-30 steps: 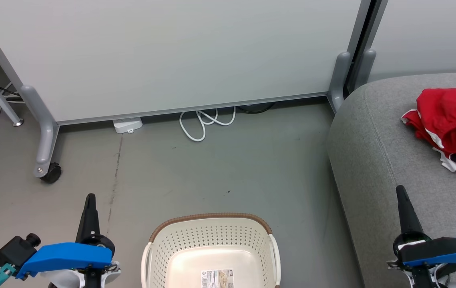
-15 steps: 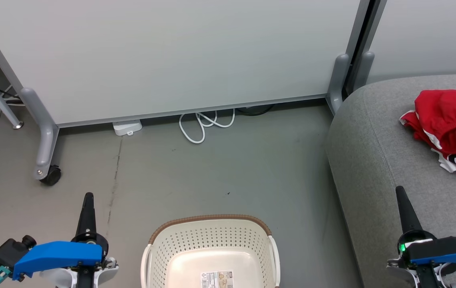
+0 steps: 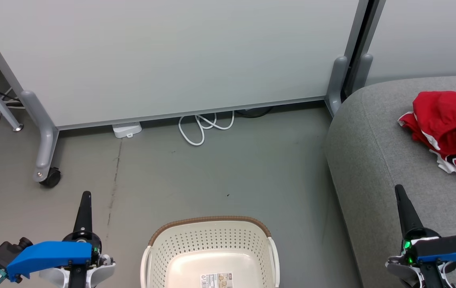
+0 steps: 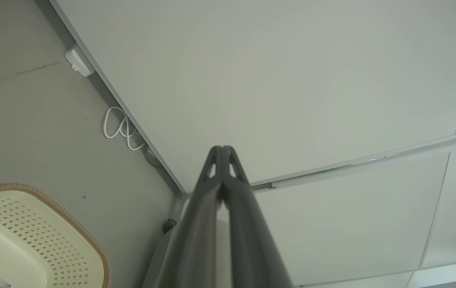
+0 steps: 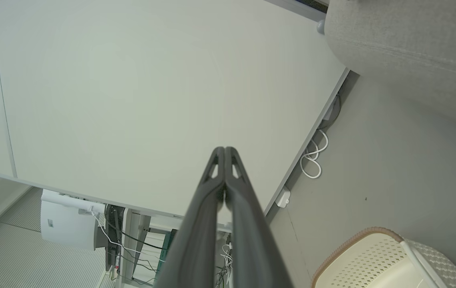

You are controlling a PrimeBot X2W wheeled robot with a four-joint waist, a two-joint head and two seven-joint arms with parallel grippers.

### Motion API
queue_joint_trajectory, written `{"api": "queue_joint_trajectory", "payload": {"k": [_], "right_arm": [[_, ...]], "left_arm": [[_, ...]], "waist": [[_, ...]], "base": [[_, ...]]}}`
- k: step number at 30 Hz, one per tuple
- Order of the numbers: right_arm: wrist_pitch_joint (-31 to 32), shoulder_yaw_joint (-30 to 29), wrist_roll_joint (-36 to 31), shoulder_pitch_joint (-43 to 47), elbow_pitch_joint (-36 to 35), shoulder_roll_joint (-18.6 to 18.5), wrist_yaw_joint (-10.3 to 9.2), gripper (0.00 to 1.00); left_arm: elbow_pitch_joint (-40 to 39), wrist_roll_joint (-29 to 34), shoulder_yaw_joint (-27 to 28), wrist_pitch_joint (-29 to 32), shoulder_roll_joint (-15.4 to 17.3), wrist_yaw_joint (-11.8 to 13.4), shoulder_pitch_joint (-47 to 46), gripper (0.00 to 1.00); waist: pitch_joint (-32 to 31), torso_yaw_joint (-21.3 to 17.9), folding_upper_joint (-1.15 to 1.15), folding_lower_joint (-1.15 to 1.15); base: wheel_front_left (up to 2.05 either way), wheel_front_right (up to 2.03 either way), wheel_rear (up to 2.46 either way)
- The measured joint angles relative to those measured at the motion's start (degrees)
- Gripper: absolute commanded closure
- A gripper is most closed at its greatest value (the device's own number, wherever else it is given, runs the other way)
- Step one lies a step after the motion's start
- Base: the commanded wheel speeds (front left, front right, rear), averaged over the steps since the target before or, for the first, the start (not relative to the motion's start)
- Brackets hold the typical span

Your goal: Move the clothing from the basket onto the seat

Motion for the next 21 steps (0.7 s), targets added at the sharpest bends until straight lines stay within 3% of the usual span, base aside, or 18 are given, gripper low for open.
{"api": "queue_joint_trajectory", "payload": {"k": [21], "right_arm": [[2.5,-0.3,10.3,-0.5,0.3,0.0,0.0,1.0]], "left_arm": [[-0.3,-10.2,1.1,2.5,0.0,0.0,-0.5,1.0]], "waist": [[-0.7,-0.2,0.0,0.0]], "base": [[0.0,0.0,0.0]]}}
